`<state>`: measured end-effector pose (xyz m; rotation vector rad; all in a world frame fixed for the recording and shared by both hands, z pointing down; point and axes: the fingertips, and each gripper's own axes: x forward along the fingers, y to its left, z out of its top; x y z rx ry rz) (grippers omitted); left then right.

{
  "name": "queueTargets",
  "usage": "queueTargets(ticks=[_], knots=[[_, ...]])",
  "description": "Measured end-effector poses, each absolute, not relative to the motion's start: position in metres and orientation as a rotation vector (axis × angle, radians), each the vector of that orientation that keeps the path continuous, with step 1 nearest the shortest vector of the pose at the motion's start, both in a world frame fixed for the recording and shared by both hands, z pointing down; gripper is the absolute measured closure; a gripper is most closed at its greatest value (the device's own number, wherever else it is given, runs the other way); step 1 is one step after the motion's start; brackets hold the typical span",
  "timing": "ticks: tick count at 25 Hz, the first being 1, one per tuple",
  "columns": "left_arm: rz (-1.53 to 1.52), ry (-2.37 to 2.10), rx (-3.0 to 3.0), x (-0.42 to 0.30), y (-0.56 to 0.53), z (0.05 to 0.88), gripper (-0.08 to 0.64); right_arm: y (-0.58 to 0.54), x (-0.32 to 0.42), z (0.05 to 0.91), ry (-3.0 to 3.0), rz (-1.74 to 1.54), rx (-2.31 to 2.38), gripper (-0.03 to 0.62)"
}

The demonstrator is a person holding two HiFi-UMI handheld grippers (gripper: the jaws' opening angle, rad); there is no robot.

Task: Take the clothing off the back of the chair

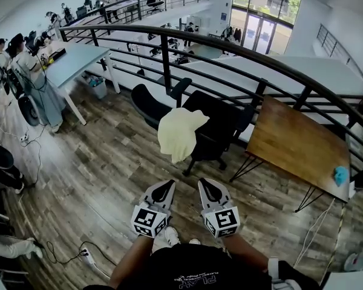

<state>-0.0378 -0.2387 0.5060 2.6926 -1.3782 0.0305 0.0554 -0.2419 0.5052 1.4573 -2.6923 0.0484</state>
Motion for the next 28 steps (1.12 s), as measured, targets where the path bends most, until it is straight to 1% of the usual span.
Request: queueTargets(ticks=[10,22,28], knots=[[0.066,-1.261,2.749,-0.051,-0.286,0.505,0.548,-0.284,0.032,0.493,-2.646,0.009,1.548,0.569],[0.030,-1.234,2.779,-0.059,-0.310,0.498,0.548,-0.302,0.033,0.495,-2.587,-0.021,1.604,0.569],[0.036,-1.265,2.773,-0.044,-0.309,0.493,0.548,-0.304,0.042,0.490,-2.632,-0.017,1.560,0.569]])
